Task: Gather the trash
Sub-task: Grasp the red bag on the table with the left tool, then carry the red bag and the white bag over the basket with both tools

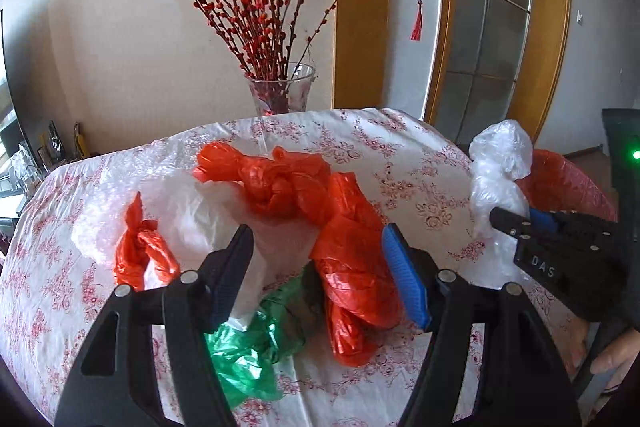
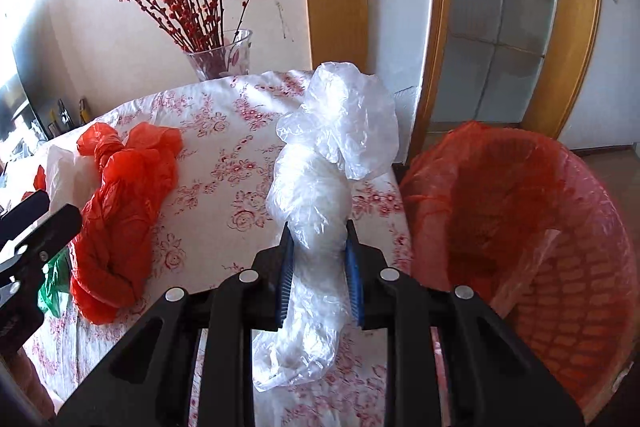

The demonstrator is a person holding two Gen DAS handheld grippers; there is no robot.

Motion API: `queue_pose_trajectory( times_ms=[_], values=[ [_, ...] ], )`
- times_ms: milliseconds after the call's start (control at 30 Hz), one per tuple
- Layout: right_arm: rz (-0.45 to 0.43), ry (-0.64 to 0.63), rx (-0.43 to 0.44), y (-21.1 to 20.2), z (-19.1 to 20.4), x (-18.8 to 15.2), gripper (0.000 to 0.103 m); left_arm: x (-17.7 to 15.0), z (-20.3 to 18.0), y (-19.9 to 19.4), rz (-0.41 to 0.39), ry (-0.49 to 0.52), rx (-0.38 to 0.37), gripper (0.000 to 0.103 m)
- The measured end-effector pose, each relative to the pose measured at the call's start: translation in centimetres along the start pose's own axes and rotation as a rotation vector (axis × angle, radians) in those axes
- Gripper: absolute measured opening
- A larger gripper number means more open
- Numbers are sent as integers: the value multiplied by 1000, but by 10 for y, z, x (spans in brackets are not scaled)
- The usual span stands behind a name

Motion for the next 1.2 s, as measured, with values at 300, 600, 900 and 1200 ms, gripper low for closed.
queue_pose_trajectory(
  times_ms=[300, 600, 900, 1200],
  values=[
    [-37, 29, -28, -27, -25, -6, 24, -11, -17, 34, 83, 19, 24, 58],
    [-41, 55, -23, -34, -35, -11, 24, -13, -31, 44, 93, 43, 11, 37],
    [-54, 90, -37, -41, -51, -14, 24, -1, -36, 31, 46, 15, -39, 34],
    [-79, 133, -69, -55, -70, -18, 24, 21, -56, 22, 2, 34, -79, 34]
  ],
)
Point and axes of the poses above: each gripper's, at about its wrist camera, not at the fingertips, and y roughly the way its jaws point, z to its left, x to its top, the point moved 5 cm from there along y, roughly the way its jaws point, and after that the axes turned 4 degrees about -x, right-handed, at the moved point
